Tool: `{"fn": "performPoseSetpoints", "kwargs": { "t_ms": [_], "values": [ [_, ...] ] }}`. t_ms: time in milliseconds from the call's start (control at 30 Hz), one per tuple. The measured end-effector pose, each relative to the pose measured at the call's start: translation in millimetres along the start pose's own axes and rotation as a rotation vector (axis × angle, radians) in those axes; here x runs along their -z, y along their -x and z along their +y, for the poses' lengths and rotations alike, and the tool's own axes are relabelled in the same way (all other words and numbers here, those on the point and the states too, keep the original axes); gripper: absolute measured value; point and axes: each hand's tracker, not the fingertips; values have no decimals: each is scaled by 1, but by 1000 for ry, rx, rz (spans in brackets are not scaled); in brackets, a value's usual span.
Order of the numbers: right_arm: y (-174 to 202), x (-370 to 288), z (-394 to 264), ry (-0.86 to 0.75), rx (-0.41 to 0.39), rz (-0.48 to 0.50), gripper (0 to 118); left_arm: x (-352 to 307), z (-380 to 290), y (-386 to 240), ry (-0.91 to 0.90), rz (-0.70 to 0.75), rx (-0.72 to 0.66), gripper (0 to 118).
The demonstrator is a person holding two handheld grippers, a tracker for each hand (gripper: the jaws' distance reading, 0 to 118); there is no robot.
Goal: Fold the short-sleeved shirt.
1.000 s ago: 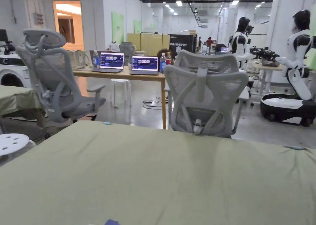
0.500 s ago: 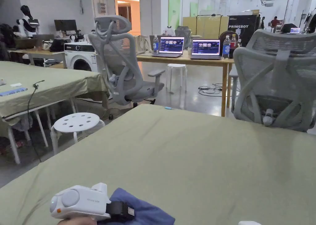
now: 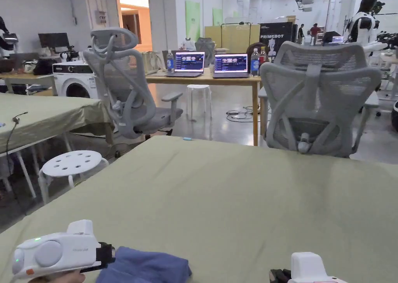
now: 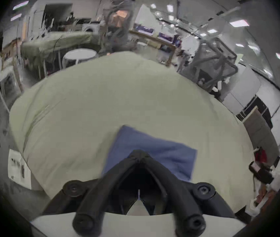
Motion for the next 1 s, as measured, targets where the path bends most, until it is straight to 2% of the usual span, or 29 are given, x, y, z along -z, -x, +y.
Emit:
{"fn": "performPoseSetpoints", "kwargs": {
  "t_ms": [133, 233, 333, 433, 567, 667, 867, 900, 933, 1000],
  "values": [
    [-35, -49, 13, -75, 10, -114, 0, -19, -16, -120, -157, -9, 221, 0],
    [-70, -94, 21, -139, 11, -219, 0, -23, -27, -191, -270, -61, 290, 0],
    [-100, -142, 23, -185, -31, -371, 0, -39, -40, -264, -374, -97, 365, 0],
    [-134, -177, 18, -235, -22, -481, 0, -56, -50, -329, -454, -126, 430, 0],
    [-159, -227, 15, -281, -11, -559, 0, -80, -64, -384, -511, -150, 485, 0],
    [-177, -248, 10, -314, 32, -560, 0, -85, -73, -399, -531, -171, 459, 0],
    [-181, -265, 7, -341, 28, -544, 0, -93, -76, -404, -537, -194, 449, 0],
    [-181, -266, 5, -350, 30, -534, 4, -103, -78, -406, -547, -192, 447, 8],
    [-178, -266, 6, -359, 32, -527, 22, -104, -78, -405, -550, -197, 442, 28],
    [-176, -266, 5, -361, 29, -518, 70, -106, -76, -403, -545, -206, 438, 64]
  ]
}}
